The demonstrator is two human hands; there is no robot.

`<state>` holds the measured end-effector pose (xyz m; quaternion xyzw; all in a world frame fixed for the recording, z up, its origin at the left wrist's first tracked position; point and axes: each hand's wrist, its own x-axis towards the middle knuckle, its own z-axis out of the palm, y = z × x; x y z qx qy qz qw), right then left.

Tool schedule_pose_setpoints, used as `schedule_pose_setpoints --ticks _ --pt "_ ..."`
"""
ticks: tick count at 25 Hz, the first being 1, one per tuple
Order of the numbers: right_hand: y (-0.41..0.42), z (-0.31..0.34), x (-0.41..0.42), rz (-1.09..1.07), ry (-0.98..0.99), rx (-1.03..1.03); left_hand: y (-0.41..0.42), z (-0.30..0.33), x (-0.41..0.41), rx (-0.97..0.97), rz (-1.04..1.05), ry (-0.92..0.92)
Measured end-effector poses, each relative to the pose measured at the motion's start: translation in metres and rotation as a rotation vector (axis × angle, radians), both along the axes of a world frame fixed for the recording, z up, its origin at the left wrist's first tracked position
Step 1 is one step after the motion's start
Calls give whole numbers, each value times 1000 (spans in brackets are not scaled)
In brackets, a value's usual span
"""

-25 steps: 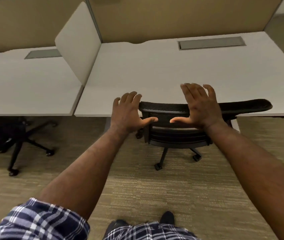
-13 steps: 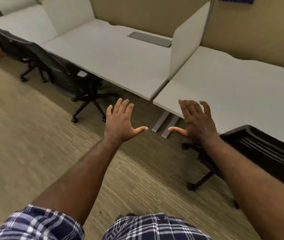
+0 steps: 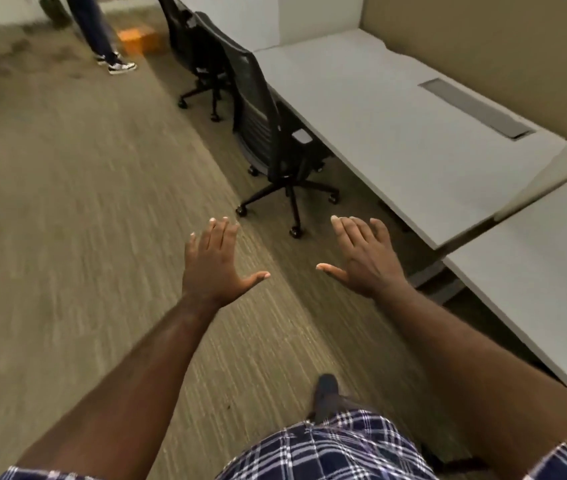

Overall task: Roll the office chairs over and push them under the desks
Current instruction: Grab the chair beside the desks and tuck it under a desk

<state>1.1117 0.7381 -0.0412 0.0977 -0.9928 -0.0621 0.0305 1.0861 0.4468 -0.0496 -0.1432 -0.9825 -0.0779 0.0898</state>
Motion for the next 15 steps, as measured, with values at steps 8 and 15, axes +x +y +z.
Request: schedule_pose_setpoints --ticks 8,15 --pt "-55 -22 -173 179 -40 -90 -50 -6 -113 -46 163 -77" --pt "-75 -19 -307 267 -64 -82 -76 -3 -201 -18 320 -92"
